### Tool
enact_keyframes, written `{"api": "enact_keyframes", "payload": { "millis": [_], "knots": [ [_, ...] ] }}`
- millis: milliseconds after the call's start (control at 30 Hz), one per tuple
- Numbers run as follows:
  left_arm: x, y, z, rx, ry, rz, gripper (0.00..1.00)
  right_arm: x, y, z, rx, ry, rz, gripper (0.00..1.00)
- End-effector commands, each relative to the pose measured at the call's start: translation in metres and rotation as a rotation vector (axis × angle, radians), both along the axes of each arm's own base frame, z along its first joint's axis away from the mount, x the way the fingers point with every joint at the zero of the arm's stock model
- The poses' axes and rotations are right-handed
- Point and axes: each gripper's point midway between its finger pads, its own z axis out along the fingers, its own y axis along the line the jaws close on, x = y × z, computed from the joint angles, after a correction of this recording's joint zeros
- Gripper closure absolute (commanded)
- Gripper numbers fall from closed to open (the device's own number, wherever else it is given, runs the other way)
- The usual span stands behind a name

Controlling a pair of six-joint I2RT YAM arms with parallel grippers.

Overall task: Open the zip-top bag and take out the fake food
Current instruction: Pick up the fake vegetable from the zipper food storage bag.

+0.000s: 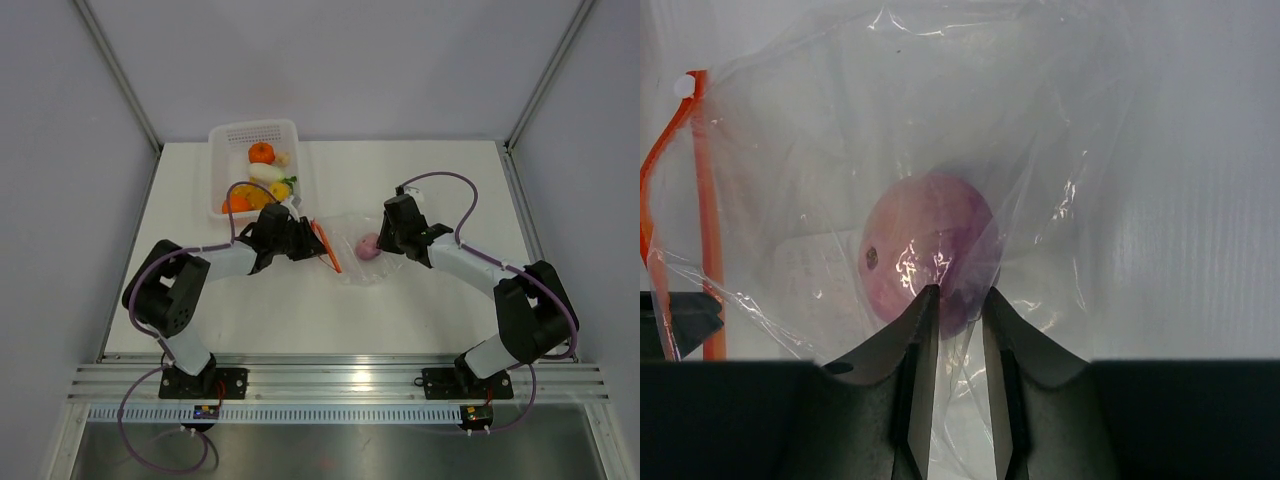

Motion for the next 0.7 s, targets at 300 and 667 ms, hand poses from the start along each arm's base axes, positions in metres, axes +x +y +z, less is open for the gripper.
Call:
{"api": "enact_keyframes", "payload": {
  "millis": [300, 667],
  "knots": [
    [-0.009, -0.024, 0.015, -0.236, 0.011, -0.023, 0.82, 0.004, 0.005, 0.004, 0.038, -0.027, 0.012, 0.7],
    [-0.007, -0.027, -0.003, -0.197, 0.032, -0.034, 0.44, 0.002, 0.012, -0.019, 0.054, 0.036, 0.021, 0.76]
  ]
}}
